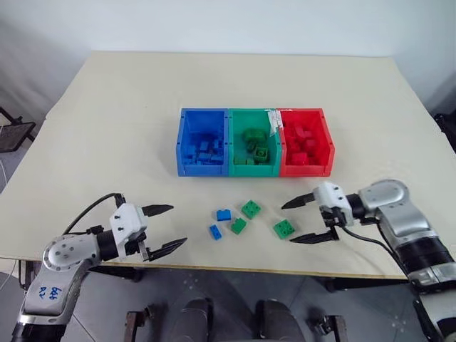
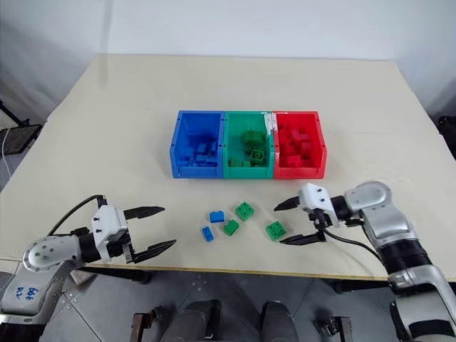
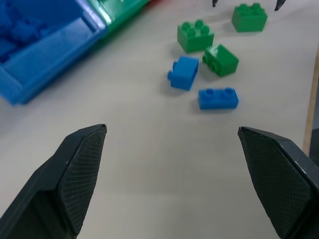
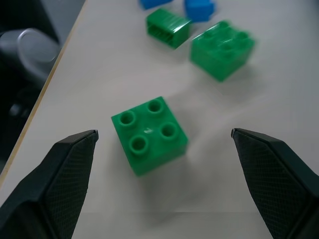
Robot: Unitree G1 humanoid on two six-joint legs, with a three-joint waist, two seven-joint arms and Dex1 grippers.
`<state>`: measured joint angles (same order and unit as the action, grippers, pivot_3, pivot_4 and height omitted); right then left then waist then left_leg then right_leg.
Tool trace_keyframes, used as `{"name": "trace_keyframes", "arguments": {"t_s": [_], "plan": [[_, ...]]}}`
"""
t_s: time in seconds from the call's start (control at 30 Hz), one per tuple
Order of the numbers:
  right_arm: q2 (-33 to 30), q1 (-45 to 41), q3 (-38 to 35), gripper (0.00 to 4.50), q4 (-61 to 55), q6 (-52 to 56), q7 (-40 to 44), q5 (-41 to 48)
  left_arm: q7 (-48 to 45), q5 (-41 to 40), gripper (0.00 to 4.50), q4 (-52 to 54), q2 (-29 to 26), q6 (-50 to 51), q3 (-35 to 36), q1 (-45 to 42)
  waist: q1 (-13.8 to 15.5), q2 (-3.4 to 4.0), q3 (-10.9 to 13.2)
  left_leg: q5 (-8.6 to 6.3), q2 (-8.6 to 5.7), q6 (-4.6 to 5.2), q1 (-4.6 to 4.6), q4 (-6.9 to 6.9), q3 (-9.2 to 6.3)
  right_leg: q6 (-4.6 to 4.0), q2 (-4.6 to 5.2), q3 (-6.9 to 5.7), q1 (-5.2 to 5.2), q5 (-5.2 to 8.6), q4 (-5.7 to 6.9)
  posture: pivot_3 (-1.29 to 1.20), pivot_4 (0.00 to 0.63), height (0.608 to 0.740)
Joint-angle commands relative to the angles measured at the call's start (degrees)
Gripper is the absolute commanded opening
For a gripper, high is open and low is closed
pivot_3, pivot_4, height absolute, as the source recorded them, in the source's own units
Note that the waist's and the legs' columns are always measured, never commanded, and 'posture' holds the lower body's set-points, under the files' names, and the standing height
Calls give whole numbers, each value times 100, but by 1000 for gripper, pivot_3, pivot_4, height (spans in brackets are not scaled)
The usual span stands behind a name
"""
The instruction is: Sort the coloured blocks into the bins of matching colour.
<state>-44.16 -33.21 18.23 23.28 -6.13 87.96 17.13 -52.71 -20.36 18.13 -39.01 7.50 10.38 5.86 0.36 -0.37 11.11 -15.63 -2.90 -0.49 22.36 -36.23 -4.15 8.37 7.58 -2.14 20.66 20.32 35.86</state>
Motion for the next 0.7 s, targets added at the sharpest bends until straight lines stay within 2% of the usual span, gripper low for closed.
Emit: {"name": "trace_keyframes", "arguments": {"t_s": [0.03,0.23,0.27,0.4,0.47,0.53,0.7], "plan": [[-40,-108,291,3580,234,-347,454,119,112,-128,4500,368,-38,12,253,192,-27,0,0,-1,0,0,-1,1,2,0,0,1,0,0,-1,0,150,740],[-91,-103,299,1573,301,-551,454,421,216,-183,4500,505,-12,80,392,342,-41,0,0,-4,7,-3,-4,0,5,0,-6,-1,-2,0,0,0,150,740],[-78,-99,264,1439,290,-543,454,461,235,-200,4500,517,0,94,405,345,-38,0,0,-4,7,-3,-4,-1,5,0,-6,-1,-2,0,0,0,150,740],[172,-192,-257,1446,-305,449,63,980,491,-354,4500,696,117,288,427,206,-37,1,0,-4,7,-3,-3,-2,4,0,-5,0,-1,0,1,0,150,740],[556,-529,-614,1446,-587,1378,-654,1419,645,-509,4500,868,218,455,432,230,-66,2,1,-5,12,-6,-4,-3,3,0,-8,-1,-1,0,3,0,150,740],[1156,-1094,-984,1446,-452,1879,-1840,1381,813,-576,4500,972,296,565,506,268,-144,3,2,-9,21,-11,-5,-4,13,-6,-13,3,2,-4,4,0,150,740],[1837,-1782,-1320,1446,47,2205,-3250,803,979,-675,4500,1089,310,699,680,354,-119,4,2,-8,40,-32,-4,3,2,-23,-28,-7,15,-4,15,0,150,740]]}}
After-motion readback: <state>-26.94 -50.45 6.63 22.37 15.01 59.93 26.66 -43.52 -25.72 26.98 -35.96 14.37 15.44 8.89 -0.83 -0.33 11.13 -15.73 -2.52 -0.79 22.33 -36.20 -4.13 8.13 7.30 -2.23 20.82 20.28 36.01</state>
